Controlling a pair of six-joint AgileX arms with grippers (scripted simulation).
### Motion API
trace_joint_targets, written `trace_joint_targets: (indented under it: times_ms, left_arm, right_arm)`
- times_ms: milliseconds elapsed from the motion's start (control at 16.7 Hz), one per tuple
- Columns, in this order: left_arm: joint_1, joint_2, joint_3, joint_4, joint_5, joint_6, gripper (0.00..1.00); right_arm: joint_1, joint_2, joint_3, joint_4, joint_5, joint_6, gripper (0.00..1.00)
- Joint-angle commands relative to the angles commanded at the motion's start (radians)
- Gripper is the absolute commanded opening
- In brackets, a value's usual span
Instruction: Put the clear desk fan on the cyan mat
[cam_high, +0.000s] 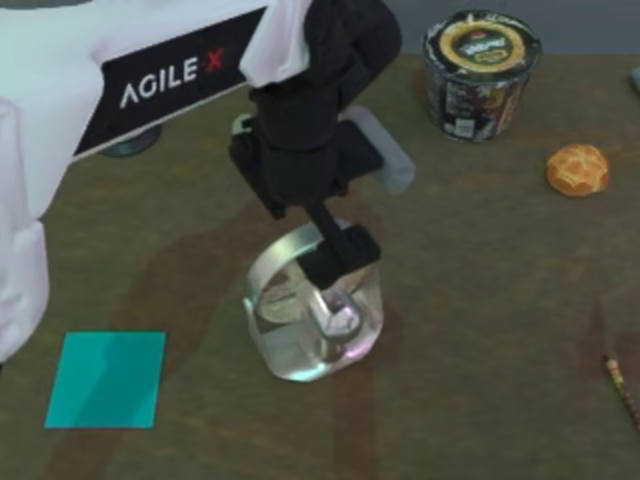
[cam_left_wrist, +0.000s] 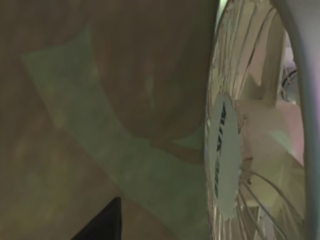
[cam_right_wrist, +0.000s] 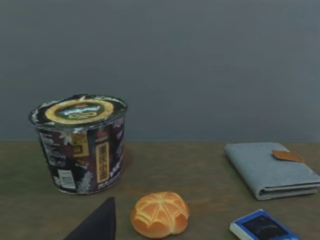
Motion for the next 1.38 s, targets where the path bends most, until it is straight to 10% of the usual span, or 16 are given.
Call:
trace_joint_targets:
  times_ms: [660, 1380]
  left_arm:
    - [0.000, 0.000, 0.000, 0.000, 0.000, 0.000, 0.02]
    - [0.005, 0.006, 0.042, -0.042, 0.000, 0.001, 0.00]
  right_arm:
    - [0.000, 0.000, 0.000, 0.000, 0.000, 0.000, 1.00]
    - [0.000, 0.000, 0.000, 0.000, 0.000, 0.000, 1.00]
